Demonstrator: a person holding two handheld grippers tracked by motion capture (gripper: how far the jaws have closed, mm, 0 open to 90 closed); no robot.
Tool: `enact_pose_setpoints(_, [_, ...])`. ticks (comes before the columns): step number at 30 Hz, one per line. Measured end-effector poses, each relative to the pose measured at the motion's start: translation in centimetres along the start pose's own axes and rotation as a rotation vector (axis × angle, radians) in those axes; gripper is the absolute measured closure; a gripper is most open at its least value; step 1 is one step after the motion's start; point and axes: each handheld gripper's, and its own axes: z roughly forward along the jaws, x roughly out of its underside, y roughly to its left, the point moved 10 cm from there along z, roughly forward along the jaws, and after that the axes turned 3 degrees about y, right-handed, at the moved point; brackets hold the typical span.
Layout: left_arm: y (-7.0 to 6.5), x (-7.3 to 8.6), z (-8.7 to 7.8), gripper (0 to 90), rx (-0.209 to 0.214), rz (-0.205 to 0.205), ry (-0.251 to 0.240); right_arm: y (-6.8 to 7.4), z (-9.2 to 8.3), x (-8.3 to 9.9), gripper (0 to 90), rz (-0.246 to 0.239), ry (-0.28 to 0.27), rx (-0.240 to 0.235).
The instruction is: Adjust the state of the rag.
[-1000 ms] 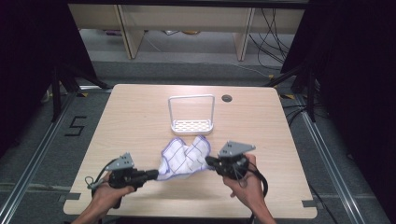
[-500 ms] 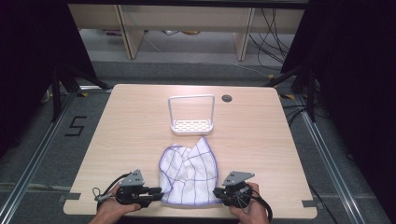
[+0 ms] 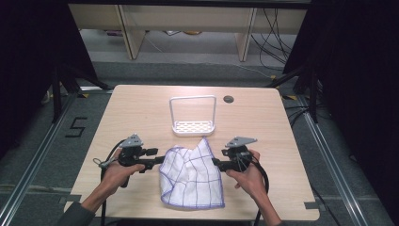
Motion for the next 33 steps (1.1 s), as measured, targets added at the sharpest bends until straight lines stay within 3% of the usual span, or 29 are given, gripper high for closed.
enact_pose_setpoints(1, [0.1,-0.2,0.5,47.2,0.012,-0.006,0.013,-0.4,0.8,-0.5,44.7,0.012,-0.012,0.004])
enact_pose_setpoints(4, [0.7,-0.4,2.0,44.9,0.011,0.001,0.052,-1.5,2.4,-1.5,43.1,0.039,0.020,0.005])
enact_pose_setpoints(6, [0.9,-0.4,3.0,43.7,0.015,-0.007,0.070,-1.9,3.5,-2.2,43.1,0.081,0.005,0.002])
enact_pose_setpoints(7, [1.0,-0.5,3.4,43.4,0.017,-0.006,0.074,-2.2,4.5,-2.7,43.3,0.056,0.017,0.000])
enact_pose_setpoints(10, [1.1,-0.9,4.5,43.2,0.022,-0.006,0.088,-1.8,5.4,-3.3,42.5,0.078,0.025,-0.007])
enact_pose_setpoints(11, [1.3,-1.0,5.0,44.1,0.023,0.008,0.095,-2.0,5.7,-3.3,41.6,0.051,0.038,-0.003])
enact_pose_setpoints(14, [1.6,-1.2,6.2,45.0,0.025,0.001,0.102,-1.8,7.5,-3.9,40.4,0.120,0.071,-0.017])
enact_pose_setpoints(15, [1.6,-1.2,6.4,45.0,0.029,-0.008,0.102,-1.8,8.2,-4.0,43.7,0.139,0.078,-0.018])
enact_pose_setpoints(16, [1.5,-1.2,6.7,47.4,0.045,-0.002,0.112,-1.9,8.4,-3.9,52.5,0.134,0.105,-0.018])
enact_pose_setpoints(17, [1.3,-1.0,6.9,53.1,0.053,0.018,0.127,-1.6,8.8,-3.9,65.6,0.131,0.110,-0.035])
enact_pose_setpoints(18, [1.3,-0.9,7.0,58.8,0.045,0.038,0.132,-1.7,9.0,-3.9,74.7,0.103,0.102,-0.019])
enact_pose_setpoints(20, [1.3,-0.8,7.0,76.0,0.054,0.051,0.135,-1.5,8.6,-4.0,87.9,0.053,0.096,-0.020])
enact_pose_setpoints(22, [1.7,-1.3,6.4,84.1,0.028,0.053,0.103,-1.6,7.7,-4.6,89.3,0.004,0.046,-0.020])
enact_pose_setpoints(24, [1.9,-2.1,5.3,85.6,0.018,0.046,0.055,-1.4,6.6,-5.3,89.6,-0.005,-0.008,-0.028])
enact_pose_setpoints(25, [2.0,-2.4,4.4,85.9,0.016,0.048,0.038,-1.4,5.8,-5.3,89.7,-0.026,-0.007,-0.034])
enact_pose_setpoints(27, [2.1,-2.8,3.4,86.3,-0.006,0.053,0.011,-1.4,4.3,-5.3,89.6,-0.002,-0.022,-0.029])
enact_pose_setpoints(30, [2.4,-3.0,1.5,86.4,-0.033,0.040,-0.035,-2.1,2.4,-4.9,89.6,-0.016,-0.048,-0.002])
enact_pose_setpoints(31, [2.5,-2.9,0.9,86.4,-0.038,0.034,-0.046,-2.7,0.8,-4.2,89.6,-0.034,-0.050,0.034])
enact_pose_setpoints(33, [2.7,-2.3,0.2,86.4,-0.050,0.023,-0.049,-2.8,0.4,-3.9,89.5,-0.035,-0.049,0.048])
